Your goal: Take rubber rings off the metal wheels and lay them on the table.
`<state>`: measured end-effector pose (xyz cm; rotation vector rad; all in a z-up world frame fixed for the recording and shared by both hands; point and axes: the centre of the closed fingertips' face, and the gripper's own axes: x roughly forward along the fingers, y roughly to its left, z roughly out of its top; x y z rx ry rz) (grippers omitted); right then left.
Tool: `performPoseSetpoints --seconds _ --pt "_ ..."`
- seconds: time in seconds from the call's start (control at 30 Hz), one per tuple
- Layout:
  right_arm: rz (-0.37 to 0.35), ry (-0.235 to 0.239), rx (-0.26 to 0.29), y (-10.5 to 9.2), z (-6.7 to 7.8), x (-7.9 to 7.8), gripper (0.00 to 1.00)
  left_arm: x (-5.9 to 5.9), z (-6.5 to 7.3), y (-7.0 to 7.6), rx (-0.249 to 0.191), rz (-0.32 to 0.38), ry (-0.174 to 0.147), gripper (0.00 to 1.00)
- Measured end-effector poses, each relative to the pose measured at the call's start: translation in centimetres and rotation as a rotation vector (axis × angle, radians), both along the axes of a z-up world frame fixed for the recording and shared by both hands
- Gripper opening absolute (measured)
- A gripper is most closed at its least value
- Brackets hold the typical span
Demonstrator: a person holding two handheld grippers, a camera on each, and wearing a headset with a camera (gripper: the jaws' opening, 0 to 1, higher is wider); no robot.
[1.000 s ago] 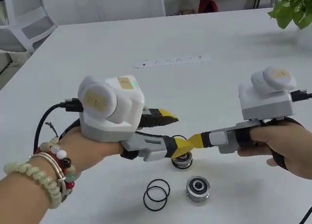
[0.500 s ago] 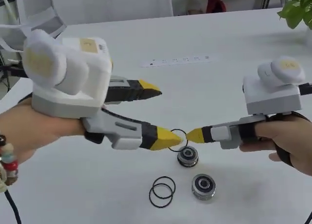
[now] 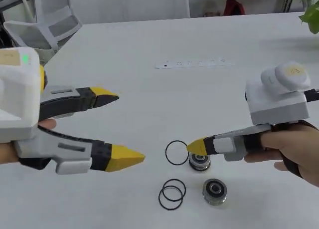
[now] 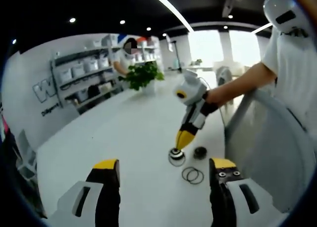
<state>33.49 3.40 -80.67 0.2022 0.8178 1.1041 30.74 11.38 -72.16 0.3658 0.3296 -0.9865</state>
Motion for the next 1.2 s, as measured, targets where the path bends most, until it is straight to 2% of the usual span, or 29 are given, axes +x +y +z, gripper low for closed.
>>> performPoseSetpoints --seconds 0.2,0.47,0.7,0.97,1.2 --pt "0.065 0.010 -0.033 1.0 -0.9 -1.4 0.00 -1.3 -1.4 2.1 -0.034 0.077 0.034 0.77" --pt "0.120 0.023 -0.070 1.5 -2.0 -2.5 0.00 -2.8 -3.8 2.5 -0.041 0.098 0.094 0.77" --pt "0.161 0.034 -0.112 1.6 -3.4 -3.4 0.00 -3.5 -5.4 3.6 -0.042 0.138 0.131 0.77" --pt "0.168 0.045 -0.155 1.2 -4.7 -3.5 0.00 -4.0 -6.1 4.8 -0.057 0.187 0.153 0.77" --pt "0.165 0.034 -0.188 0.9 -5.3 -3.2 0.00 -4.2 -6.4 5.2 -0.063 0.208 0.159 0.76"
